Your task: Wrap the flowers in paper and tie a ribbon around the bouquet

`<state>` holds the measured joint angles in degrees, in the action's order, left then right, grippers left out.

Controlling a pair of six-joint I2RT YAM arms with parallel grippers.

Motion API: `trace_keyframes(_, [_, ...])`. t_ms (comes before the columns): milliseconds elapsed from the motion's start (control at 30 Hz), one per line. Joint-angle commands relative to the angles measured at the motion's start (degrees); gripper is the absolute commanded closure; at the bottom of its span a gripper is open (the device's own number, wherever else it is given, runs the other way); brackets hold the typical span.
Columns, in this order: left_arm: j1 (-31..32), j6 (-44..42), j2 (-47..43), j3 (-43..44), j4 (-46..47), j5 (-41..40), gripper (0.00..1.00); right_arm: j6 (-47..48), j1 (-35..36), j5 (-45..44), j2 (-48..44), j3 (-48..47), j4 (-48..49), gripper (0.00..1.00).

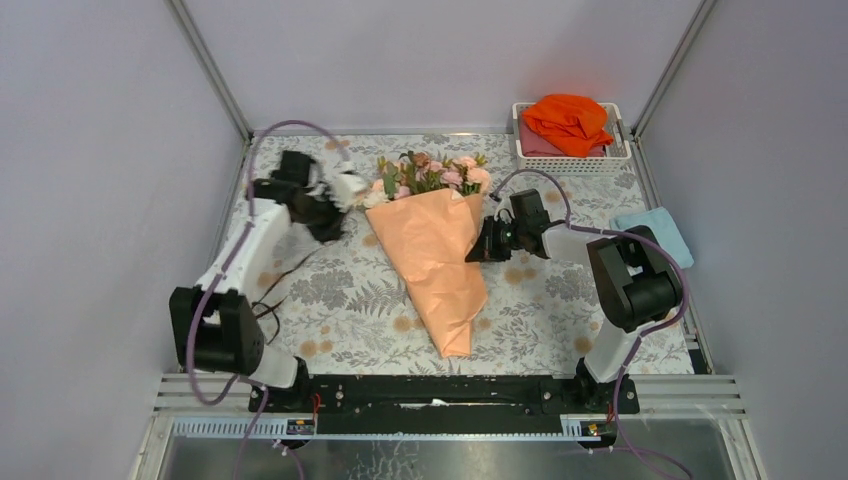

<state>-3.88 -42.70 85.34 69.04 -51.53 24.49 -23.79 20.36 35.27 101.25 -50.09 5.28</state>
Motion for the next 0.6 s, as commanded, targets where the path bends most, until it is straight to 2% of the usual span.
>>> trace_keyframes(0, [25.10,5.51,-6.32,6.37,-10.51,12.81,1.00,-7.49,0.46,-0.81,0.99,-4.82,3.51,1.00])
trace_keyframes(133, [48.54,8.11,-7.01,11.20,-10.15,12.45,1.00,-10.76,1.04,-1.00,2.48,-7.29,4.30,1.00])
trace_keyframes(200, [58.03,10.43,-4.83,13.52,-8.61,10.93,1.00,-11.09,1.47,-1.39,3.51,-8.40,3.76,1.00])
trace_keyframes(300, [68.97,12.63,2.03,16.04,-6.16,6.67,1.00,-11.63,1.94,-1.32,5.25,-9.14,4.06,1.00])
trace_keyframes(433, [77.38,11.03,12.41,19.24,-4.23,-1.25,1.00,-12.59,1.96,-0.25,6.59,-8.93,6.76,1.00])
trace_keyframes(567, [78.50,10.29,17.91,20.15,2.67,-6.67,1.00,-11.78,1.91,1.51,7.87,-10.35,7.48,1.00])
